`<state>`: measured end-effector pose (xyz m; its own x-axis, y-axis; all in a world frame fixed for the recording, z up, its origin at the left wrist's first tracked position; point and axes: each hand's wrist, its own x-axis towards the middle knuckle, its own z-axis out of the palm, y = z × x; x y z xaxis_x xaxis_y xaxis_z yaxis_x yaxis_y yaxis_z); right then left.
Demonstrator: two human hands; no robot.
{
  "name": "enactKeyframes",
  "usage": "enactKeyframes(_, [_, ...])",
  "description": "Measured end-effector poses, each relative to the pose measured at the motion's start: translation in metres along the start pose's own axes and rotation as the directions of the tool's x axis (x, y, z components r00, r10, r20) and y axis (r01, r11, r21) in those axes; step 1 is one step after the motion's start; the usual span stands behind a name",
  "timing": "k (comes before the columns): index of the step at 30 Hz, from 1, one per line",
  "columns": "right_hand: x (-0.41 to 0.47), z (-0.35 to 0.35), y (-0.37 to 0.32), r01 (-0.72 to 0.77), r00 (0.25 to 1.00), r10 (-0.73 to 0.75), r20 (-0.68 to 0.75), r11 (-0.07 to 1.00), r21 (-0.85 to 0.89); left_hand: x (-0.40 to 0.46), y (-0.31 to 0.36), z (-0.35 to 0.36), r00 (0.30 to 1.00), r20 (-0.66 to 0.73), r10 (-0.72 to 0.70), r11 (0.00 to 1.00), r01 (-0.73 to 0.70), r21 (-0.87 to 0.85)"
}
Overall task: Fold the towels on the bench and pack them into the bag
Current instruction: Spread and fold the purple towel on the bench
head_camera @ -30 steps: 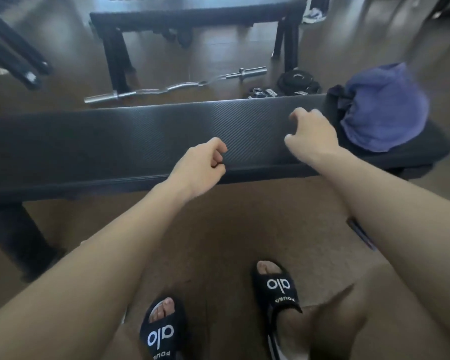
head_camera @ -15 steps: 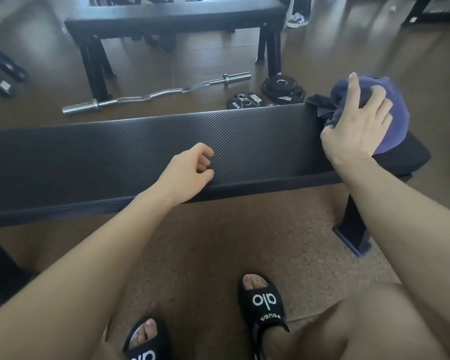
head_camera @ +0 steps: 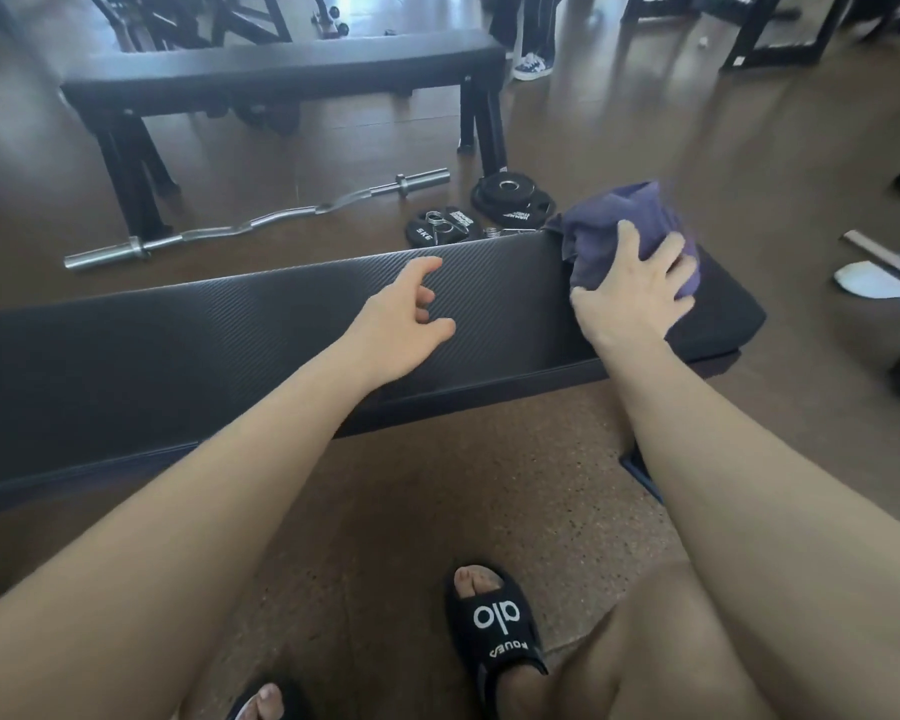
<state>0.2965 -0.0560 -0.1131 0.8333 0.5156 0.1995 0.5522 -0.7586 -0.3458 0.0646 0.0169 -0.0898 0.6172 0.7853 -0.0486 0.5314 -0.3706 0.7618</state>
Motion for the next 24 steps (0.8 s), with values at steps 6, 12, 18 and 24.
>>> enactKeyframes(6, [-0.005, -0.014, -0.028, 0.206, 0.972, -0.168, -0.162, 0.943, 0.26, 0.03, 0.037, 0.005, 1.0, 0.016, -0.007, 0.996, 0.008, -0.089])
enactKeyframes(12, [-0.008, -0.021, -0.016, 0.232, 0.925, -0.147, -0.35, 0.948, 0.216, 0.03, 0.029, 0.014, 0.988, 0.067, -0.142, 0.963, 0.154, -0.22])
enactKeyframes(18, [-0.017, -0.002, -0.028, 0.226, 0.947, -0.287, 0.144, 0.915, 0.333, 0.025, 0.023, 0.018, 0.956, 0.142, -0.256, 0.812, 0.292, -0.505])
enactKeyframes(24, [-0.045, -0.006, -0.061, 0.61, 0.711, -0.699, 0.077, 0.668, 0.425, 0.019, 0.002, -0.007, 0.906, 0.189, -0.379, 0.592, 0.394, -0.703])
